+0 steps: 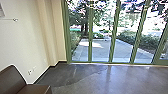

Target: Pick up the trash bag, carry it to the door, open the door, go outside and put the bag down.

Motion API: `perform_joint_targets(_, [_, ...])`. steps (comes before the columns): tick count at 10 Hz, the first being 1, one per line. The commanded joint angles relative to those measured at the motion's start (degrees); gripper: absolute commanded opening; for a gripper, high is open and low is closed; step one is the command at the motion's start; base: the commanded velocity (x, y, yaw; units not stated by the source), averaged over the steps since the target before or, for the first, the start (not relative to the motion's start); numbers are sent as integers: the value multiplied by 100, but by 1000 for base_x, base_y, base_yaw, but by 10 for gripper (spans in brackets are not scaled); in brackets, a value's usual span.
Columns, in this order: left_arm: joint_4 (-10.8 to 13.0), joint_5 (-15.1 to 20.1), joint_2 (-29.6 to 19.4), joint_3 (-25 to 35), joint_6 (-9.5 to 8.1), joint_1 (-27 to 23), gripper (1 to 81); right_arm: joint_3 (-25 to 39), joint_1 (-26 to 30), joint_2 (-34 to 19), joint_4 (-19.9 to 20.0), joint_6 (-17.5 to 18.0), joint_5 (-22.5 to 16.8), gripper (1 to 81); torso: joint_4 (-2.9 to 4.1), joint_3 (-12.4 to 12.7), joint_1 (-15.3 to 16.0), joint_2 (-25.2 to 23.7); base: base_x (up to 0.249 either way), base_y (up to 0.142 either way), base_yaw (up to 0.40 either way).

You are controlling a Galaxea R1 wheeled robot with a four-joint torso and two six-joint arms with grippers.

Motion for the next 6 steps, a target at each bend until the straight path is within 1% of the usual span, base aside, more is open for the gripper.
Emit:
perform_joint_targets(1, [39, 379, 2, -29, 29, -363, 10, 2, 272, 22, 34, -15, -337, 811, 0, 0, 2, 0, 0, 0, -280])
perform_joint_targets(6, [39, 379, -6, -29, 29, -363, 10, 2, 255, 66, 25, -24, -337, 811, 0, 0, 0, 0, 0, 0, -280])
